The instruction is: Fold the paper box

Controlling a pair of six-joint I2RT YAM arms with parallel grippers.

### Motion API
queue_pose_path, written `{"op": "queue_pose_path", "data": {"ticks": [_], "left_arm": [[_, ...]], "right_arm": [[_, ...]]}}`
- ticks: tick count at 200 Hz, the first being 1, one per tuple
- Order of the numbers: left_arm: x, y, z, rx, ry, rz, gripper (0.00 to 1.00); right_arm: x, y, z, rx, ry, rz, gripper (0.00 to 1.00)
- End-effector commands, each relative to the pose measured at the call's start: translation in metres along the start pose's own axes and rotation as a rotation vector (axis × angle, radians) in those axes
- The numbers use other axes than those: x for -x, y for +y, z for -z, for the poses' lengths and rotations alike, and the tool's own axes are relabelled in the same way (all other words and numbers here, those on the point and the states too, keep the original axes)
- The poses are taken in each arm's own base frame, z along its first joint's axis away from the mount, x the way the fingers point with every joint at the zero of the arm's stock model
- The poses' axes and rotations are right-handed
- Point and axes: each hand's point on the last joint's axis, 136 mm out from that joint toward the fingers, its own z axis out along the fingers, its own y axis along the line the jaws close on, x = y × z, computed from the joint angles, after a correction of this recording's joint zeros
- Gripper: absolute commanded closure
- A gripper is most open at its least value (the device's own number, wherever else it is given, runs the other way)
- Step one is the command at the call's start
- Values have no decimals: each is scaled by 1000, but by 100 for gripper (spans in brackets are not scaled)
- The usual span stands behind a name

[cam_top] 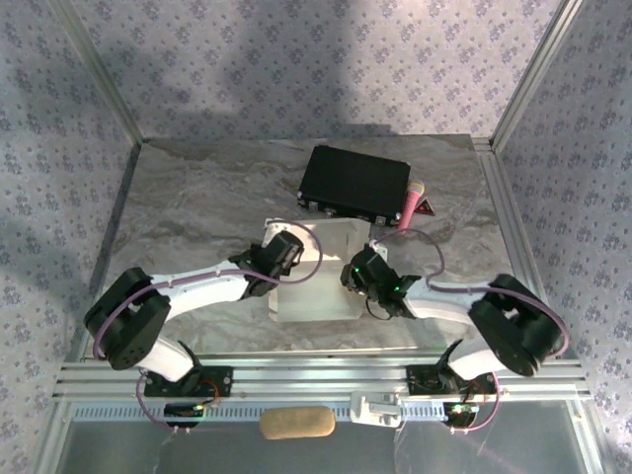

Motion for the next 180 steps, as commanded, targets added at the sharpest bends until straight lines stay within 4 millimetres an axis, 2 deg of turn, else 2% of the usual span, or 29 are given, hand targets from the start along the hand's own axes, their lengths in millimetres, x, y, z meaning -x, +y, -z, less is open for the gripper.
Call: {"op": "queue_pose_path", "data": {"ticks": [1, 19, 41, 54, 67, 82, 91, 104, 128, 154, 180], "left_arm": [[36, 0, 14, -107, -30, 34, 100], [64, 8, 22, -184, -54, 55, 100], [100, 17, 32, -317, -63, 91, 100], [121, 29, 32, -368, -44, 115, 100], [138, 36, 31, -407, -30, 98, 100], [153, 38, 26, -465, -27, 87, 100], [159, 40, 22, -489, -24, 93, 100], [163, 41, 16, -520, -22, 90, 100], [164, 42, 9, -546, -36, 107, 100], [166, 42, 2, -559, -26, 138, 100], [165, 42, -1, -562, -15, 144, 100]], "right_arm": [[34, 9, 29, 30, -57, 45, 62], [76, 11, 56, 88, -128, 37, 61], [132, 3, 87, 169, -230, -36, 61], [165, 2, 101, 231, -279, -66, 61], [191, 4, 103, 302, -285, -84, 61], [213, 2, 86, 339, -240, -101, 67], [224, 9, 81, 380, -239, -72, 68], [237, 18, 76, 413, -253, -8, 69], [247, 36, 67, 486, -243, 120, 68], [243, 57, 64, 594, -204, 229, 66], [237, 67, 65, 642, -175, 283, 67]]}}
